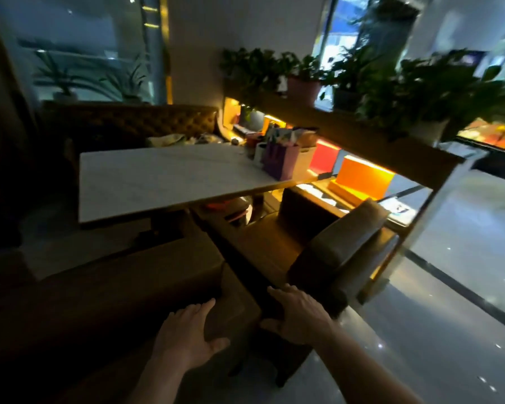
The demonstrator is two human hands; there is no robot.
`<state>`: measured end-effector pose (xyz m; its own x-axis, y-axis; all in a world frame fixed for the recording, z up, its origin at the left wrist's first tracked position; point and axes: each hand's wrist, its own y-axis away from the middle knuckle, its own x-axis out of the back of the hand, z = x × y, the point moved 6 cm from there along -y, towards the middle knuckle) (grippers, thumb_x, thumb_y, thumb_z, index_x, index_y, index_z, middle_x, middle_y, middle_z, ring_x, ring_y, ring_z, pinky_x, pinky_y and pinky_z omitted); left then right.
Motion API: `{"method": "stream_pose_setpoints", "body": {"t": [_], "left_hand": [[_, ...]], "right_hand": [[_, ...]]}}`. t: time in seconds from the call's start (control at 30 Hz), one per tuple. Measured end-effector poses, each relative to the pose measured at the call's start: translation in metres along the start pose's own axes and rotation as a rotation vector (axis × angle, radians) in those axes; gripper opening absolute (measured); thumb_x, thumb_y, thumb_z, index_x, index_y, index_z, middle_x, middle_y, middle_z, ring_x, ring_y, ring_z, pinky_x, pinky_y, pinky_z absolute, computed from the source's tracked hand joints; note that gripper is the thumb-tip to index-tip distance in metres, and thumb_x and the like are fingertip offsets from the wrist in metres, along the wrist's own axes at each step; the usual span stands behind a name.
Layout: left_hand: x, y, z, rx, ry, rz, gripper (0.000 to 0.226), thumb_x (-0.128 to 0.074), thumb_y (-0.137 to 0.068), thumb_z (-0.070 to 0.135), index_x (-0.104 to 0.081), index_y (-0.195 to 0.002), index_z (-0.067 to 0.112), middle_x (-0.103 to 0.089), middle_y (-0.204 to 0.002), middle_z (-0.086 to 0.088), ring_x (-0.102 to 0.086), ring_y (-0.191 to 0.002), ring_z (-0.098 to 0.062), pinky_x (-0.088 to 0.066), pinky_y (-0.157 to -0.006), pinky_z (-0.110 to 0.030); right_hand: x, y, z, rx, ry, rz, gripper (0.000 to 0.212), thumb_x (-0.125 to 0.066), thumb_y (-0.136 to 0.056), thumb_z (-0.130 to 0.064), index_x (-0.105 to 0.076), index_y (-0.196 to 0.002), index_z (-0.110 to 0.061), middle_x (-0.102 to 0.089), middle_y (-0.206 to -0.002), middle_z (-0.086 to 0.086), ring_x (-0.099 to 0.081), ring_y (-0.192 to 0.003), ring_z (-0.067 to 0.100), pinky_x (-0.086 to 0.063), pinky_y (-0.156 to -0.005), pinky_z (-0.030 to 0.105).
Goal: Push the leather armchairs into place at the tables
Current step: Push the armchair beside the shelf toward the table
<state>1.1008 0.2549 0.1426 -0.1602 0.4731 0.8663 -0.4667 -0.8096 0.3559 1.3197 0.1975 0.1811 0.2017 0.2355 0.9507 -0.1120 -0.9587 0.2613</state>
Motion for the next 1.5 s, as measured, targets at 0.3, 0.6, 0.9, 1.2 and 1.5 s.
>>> {"method": "stream_pose_setpoints", "body": {"t": [0.3,0.6,0.9,1.2,1.5], "left_hand": [[-0.024,-0.043,0.212,-0.165,0.004,-0.015,0.093,-0.057,-0.079,0.073,-0.011,-0.153,0.040,-0.022,-0.159,0.008,-0.025,-0.144,-0.019,-0.033,-0.111,-0.044],[-0.084,-0.082,0.394,-0.262,-0.030,-0.002,0.093,-0.053,-0.078,0.077,-0.016,-0.154,0.038,-0.027,-0.157,0.006,-0.027,-0.142,-0.019,-0.030,-0.113,-0.041],[-0.128,-0.195,0.490,-0.269,-0.071,-0.001,0.091,-0.057,-0.080,0.072,-0.015,-0.154,0.038,-0.025,-0.159,0.005,-0.025,-0.143,-0.019,-0.023,-0.116,-0.039],[-0.175,-0.352,0.539,-0.175,0.088,-0.094,0.090,-0.061,-0.082,0.065,-0.015,-0.155,0.036,-0.019,-0.162,0.000,-0.015,-0.147,-0.021,-0.018,-0.118,-0.034],[-0.184,-0.438,0.542,-0.041,0.170,-0.119,0.087,-0.059,-0.085,0.063,-0.014,-0.154,0.038,-0.013,-0.163,0.005,-0.012,-0.148,-0.018,-0.021,-0.118,-0.038]], "right_hand": [[0.046,0.073,0.206,-0.203,-0.107,0.131,0.088,-0.057,-0.083,-0.070,-0.022,-0.155,-0.034,-0.040,-0.147,0.003,-0.041,-0.132,0.025,-0.042,-0.105,0.042],[0.048,0.117,0.402,-0.290,-0.174,0.145,0.090,-0.062,-0.079,-0.071,-0.024,-0.153,-0.039,-0.036,-0.154,0.000,-0.039,-0.135,0.023,-0.043,-0.108,0.042],[0.040,0.059,0.522,-0.284,-0.174,0.083,0.087,-0.062,-0.085,-0.065,-0.020,-0.155,-0.037,-0.036,-0.150,0.003,-0.037,-0.133,0.024,-0.040,-0.106,0.037],[0.056,-0.054,0.657,-0.338,-0.098,-0.107,0.086,-0.061,-0.086,-0.061,-0.020,-0.156,-0.032,-0.027,-0.160,0.009,-0.031,-0.143,0.030,-0.033,-0.114,0.041],[0.061,-0.186,0.697,-0.140,-0.107,-0.141,0.087,-0.066,-0.083,-0.062,-0.028,-0.154,-0.030,-0.040,-0.150,0.003,-0.041,-0.132,0.022,-0.043,-0.107,0.038]]}}
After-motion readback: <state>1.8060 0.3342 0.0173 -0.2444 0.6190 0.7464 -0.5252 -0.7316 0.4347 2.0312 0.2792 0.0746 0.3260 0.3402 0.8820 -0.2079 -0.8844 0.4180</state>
